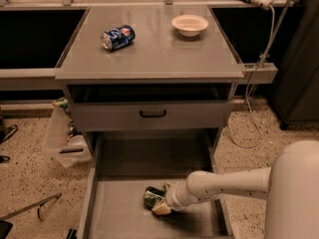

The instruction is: Pick green can from middle drawer and place on counter

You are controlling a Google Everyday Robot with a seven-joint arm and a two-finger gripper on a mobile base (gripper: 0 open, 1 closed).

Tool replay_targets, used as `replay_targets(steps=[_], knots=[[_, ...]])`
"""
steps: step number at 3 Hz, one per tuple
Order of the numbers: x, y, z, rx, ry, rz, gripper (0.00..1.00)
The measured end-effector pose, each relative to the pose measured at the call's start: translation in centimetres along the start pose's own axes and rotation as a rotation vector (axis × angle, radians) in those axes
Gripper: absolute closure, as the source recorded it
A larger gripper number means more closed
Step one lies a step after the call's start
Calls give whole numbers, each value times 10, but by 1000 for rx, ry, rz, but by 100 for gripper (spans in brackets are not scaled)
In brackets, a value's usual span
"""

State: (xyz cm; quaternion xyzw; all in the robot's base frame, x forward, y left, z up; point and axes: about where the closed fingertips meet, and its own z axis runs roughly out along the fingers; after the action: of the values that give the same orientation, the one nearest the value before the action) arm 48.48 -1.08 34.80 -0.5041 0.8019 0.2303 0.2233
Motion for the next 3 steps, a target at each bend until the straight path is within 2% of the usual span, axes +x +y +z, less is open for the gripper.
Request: replay_targets(steps=[1,2,3], knots=[[-16,8,-73,23,-63,-7,100],[-14,8,-73,24,-63,-5,100],[-48,-1,-109,58,-101,-50,100]])
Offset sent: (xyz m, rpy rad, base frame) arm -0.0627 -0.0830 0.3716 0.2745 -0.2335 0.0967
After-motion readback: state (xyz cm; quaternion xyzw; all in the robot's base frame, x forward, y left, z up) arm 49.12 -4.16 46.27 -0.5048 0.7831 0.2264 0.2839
